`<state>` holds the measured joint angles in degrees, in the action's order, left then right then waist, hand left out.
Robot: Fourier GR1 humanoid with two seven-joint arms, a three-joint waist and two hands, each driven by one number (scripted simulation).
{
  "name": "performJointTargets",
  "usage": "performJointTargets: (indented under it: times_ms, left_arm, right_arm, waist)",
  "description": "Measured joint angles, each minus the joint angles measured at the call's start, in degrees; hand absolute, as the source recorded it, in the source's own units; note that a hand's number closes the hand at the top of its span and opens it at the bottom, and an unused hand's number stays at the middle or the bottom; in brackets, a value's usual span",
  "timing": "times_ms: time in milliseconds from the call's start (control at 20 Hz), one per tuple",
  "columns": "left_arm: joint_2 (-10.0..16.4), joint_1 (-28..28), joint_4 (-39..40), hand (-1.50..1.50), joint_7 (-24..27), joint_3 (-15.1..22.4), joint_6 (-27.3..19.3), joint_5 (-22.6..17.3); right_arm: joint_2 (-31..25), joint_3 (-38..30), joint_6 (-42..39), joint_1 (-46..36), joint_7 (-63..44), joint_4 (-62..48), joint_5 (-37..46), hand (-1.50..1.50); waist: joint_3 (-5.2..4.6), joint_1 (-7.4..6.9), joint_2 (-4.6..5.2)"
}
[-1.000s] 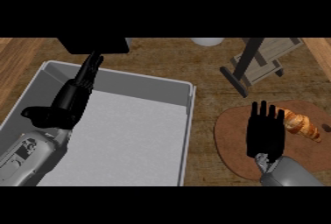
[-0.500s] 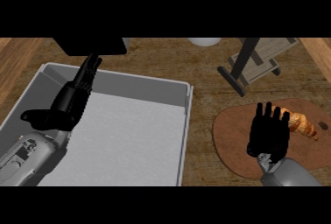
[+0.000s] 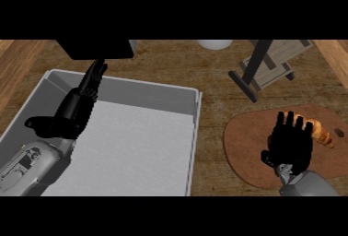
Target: Pick the sweet potato from the cutting board and place it in the tiered basket
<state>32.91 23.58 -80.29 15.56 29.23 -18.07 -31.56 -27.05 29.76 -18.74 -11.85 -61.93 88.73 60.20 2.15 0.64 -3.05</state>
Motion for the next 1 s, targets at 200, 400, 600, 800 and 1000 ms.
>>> performJointTargets:
  times_ms: [200,400,600,800,1000]
  left_arm:
    - [0.0,0.2,0.3,0.0,0.7,0.4,0.0,-0.4]
    - [0.0,0.2,0.5,0.0,0.6,0.5,-0.1,-1.0]
    - [0.0,0.0,0.9,0.0,1.1,0.8,0.1,-1.3]
    - [0.1,-1.4,0.5,0.0,1.0,0.7,-0.4,-1.3]
    - [1.0,-3.4,-0.3,0.0,2.1,0.1,-0.5,-1.0]
  right_arm:
    - [0.3,-1.7,-0.3,1.4,0.9,0.5,0.9,-1.5]
    - [1.2,-2.7,-0.1,2.1,2.5,1.6,1.6,1.5]
    - [1.5,-2.3,0.5,2.4,4.1,2.6,3.4,1.5]
    - [1.8,-1.7,1.3,3.0,5.1,3.0,5.5,1.5]
    - [2.4,-4.0,2.0,3.8,5.2,4.1,5.6,1.5]
  waist:
    - [-0.04,-0.15,0.07]
    - [0.04,-0.36,-0.01]
    - [0.18,-0.66,-0.12]
    - [0.54,-0.94,-0.56]
    - [0.7,-0.16,-0.35]
